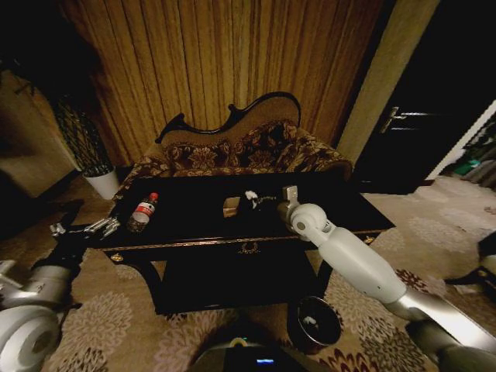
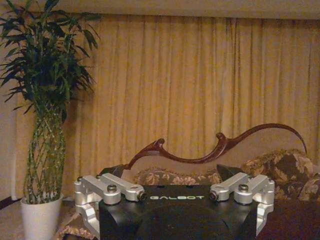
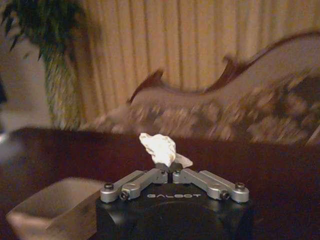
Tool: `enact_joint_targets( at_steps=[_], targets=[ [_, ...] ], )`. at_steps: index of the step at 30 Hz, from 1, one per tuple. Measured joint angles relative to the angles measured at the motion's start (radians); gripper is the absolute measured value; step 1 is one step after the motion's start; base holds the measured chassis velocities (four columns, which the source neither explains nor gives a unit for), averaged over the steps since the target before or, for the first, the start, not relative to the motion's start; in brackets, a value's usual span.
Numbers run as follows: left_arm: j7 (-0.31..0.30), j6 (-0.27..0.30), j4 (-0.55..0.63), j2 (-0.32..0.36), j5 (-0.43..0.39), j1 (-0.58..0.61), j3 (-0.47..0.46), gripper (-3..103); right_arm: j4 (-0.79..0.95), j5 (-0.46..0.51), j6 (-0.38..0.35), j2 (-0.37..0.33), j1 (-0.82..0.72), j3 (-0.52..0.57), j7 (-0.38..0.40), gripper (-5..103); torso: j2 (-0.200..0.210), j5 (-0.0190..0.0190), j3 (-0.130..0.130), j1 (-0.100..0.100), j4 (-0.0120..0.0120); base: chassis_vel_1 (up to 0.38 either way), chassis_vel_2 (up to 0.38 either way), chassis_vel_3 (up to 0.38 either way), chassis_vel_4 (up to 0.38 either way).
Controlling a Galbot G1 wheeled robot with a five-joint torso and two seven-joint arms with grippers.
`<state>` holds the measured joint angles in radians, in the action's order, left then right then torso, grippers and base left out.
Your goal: Move to the front of the table and place the trash on the table into the trash bin.
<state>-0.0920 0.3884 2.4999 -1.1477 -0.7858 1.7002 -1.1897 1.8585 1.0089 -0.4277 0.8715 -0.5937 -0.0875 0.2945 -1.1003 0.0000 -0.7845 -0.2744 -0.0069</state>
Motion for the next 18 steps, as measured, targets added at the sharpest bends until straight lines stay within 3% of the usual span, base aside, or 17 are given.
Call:
enact_joint_targets(
  at_steps=[3,4,8,18],
  targets=[
    [0.003,-0.011,0.0,0.0,0.002,0.002,0.004,100,0.019,-0.047,0.033,-0.022,-0.058,0.058,-0.023,0,0.0,0.0,0.0,0.0,-0.0004,0.0,0.0,0.0,0.0],
    [0.004,-0.025,-0.005,0.003,0.005,0.002,0.012,100,0.041,-0.074,0.047,-0.039,-0.12,0.123,-0.031,0,0.0,0.0004,0.0,0.0,-0.0006,0.0,0.0,0.0,0.0],
    [0.003,-0.051,-0.019,0.014,0.012,-0.006,0.024,100,0.076,-0.144,0.087,-0.068,-0.248,0.252,-0.006,0,0.0,0.0002,0.0,0.0,-0.0007,0.0,0.0,0.0,0.0],
    [0.01,-0.071,-0.064,0.037,-0.003,-0.024,-0.004,100,0.118,-0.191,0.079,-0.032,-0.5,0.524,0.043,0,0.0,0.0002,0.0,0.0,-0.0003,0.0,0.0,0.0,0.0]
  ],
)
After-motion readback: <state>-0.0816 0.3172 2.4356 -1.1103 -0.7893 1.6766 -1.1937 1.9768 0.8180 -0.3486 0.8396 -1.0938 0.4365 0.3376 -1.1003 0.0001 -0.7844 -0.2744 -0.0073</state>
